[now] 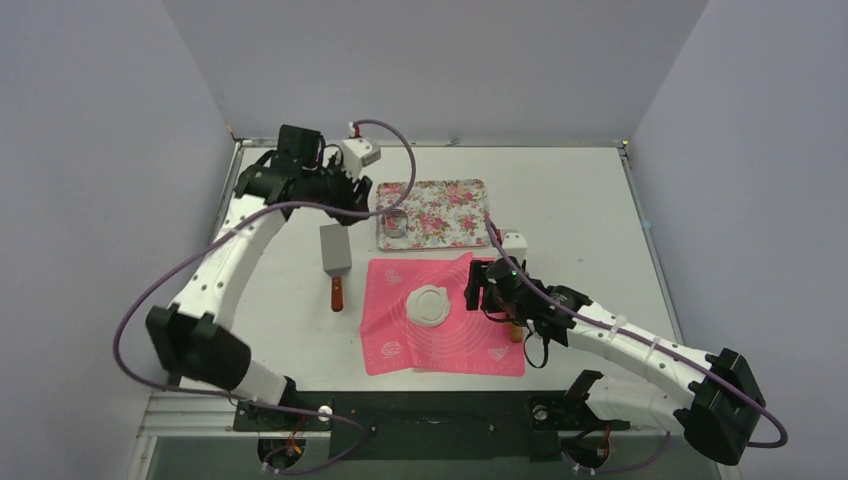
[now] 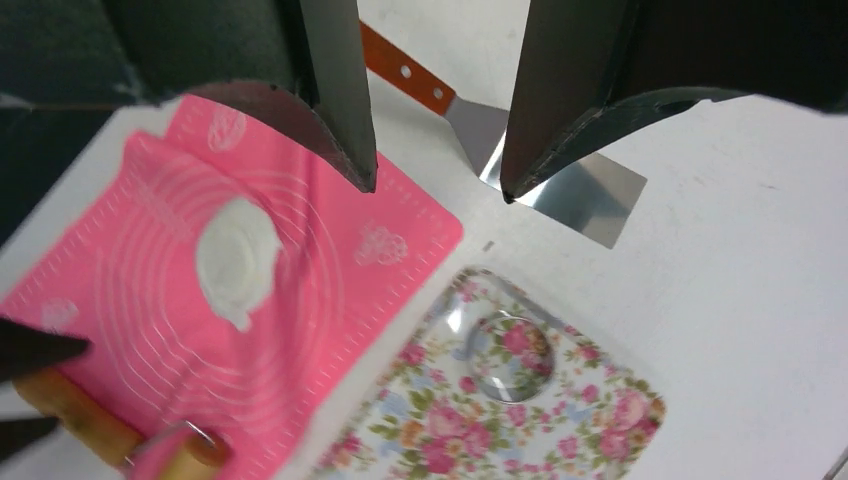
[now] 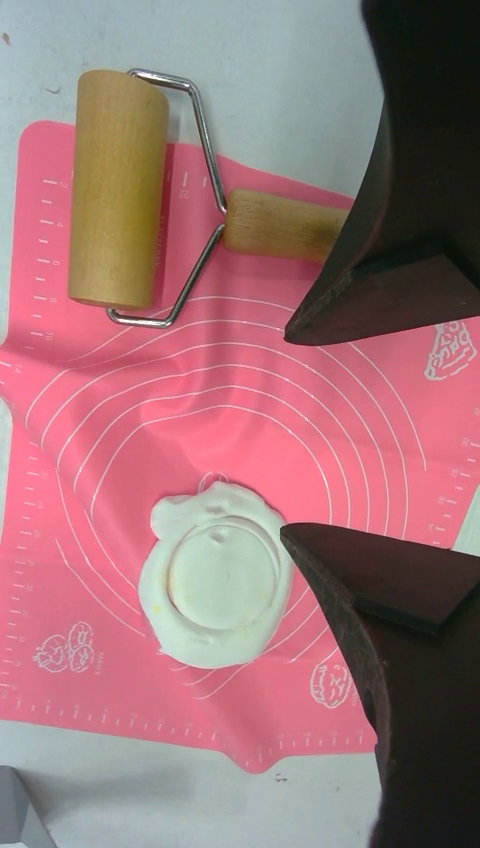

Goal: Roll out the dumpling wrappers from the dough
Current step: Place the dumpling mold on the plate.

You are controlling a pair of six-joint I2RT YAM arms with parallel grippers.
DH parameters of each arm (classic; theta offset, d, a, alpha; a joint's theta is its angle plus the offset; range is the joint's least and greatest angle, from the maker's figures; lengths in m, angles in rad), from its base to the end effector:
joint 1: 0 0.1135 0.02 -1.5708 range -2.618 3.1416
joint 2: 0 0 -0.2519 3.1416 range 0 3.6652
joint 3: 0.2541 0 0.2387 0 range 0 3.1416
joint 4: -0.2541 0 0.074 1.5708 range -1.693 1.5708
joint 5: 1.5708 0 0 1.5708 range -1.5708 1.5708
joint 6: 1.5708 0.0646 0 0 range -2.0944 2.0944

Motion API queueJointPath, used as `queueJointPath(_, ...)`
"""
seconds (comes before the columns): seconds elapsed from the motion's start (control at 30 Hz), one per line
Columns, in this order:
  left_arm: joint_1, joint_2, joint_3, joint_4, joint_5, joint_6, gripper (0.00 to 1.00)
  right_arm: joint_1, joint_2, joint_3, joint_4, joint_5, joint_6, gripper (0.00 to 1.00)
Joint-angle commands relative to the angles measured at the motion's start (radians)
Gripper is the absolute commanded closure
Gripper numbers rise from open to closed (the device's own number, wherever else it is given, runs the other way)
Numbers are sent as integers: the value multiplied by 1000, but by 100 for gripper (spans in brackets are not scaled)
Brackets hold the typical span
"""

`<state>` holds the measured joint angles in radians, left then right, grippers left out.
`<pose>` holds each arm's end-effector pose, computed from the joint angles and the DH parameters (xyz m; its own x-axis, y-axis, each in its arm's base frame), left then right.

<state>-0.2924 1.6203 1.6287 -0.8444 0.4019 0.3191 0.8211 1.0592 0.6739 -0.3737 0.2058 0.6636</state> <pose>0.3302 -0.1258 0.3280 -0.5126 0.4558 -0.7276 0.7132 0.6979 -0.0653 0.1684 0.1615 0.2075 -0.7485 0.0809 -0.6582 -0.1960 0.9212 0.3361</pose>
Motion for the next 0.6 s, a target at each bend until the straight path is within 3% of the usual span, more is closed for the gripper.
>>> queueJointPath(0.0,-84,-219,-190,-241,208,283,53,68,19,46,-114,105,21,40)
queueJointPath(0.07,-173,-307,-346,-259,185,311,53,106,-1,26,-175,154,67,41)
queueJointPath(0.23,-373,-404,-553,-232,17,281,49,130,-120,-35,-337,191,293,42)
queueJointPath(0.33,-588,-468,-706,-132,-92,250,48,149,-221,-112,-441,232,410,41)
queueJointPath(0.47,-686,-534,-822,-21,-102,288,47,192,-264,-191,-424,232,496,41)
queueJointPath(0.57,-783,-517,-894,99,-184,301,45,218,-205,-188,-365,244,502,40)
